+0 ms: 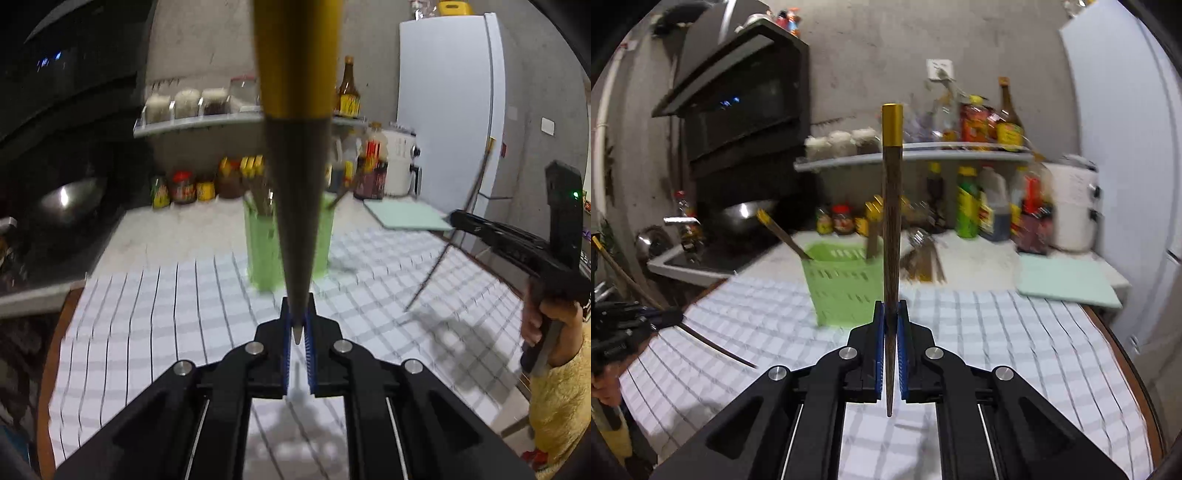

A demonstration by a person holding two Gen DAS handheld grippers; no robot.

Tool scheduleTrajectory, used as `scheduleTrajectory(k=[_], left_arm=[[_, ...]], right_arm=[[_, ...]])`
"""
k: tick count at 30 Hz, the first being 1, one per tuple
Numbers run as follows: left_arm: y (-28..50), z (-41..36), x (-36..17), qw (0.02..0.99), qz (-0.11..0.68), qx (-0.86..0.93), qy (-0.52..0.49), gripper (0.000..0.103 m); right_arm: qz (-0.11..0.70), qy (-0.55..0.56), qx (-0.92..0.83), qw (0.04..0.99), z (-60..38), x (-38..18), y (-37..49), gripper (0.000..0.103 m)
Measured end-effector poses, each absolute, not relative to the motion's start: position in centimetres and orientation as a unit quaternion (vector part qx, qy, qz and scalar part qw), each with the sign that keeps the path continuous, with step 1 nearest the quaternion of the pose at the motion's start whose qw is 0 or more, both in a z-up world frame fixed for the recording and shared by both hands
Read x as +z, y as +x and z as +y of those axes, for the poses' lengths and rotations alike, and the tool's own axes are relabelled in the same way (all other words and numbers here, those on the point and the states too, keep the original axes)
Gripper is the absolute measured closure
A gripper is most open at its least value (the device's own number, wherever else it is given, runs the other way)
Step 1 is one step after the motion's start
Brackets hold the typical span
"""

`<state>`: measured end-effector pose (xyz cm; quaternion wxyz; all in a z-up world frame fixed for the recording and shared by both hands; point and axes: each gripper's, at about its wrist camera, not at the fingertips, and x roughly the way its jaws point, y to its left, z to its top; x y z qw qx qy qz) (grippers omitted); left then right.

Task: Organize utensils
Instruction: 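Lift both held chopsticks up over the green holder, then lower the chopsticks into the green holder and open both grippers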

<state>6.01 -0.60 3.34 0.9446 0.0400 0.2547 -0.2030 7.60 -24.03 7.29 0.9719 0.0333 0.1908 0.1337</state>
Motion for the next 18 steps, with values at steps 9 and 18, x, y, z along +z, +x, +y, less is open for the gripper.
scheduleTrajectory(k=[9, 18], left_arm=[[13.6, -4.9, 9.5, 0.966, 0.174, -0.183, 0.057, 0.097], [22.8, -7.9, 6.5, 0.944, 0.27, -0.161, 0.102, 0.097]], right_arm=[[0.07, 0.048, 0.141, 0.986, -20.4, 13.1, 14.4, 0.096], [0.139, 0.007, 0.129, 0.982, -18.4, 10.3, 20.9, 0.096]])
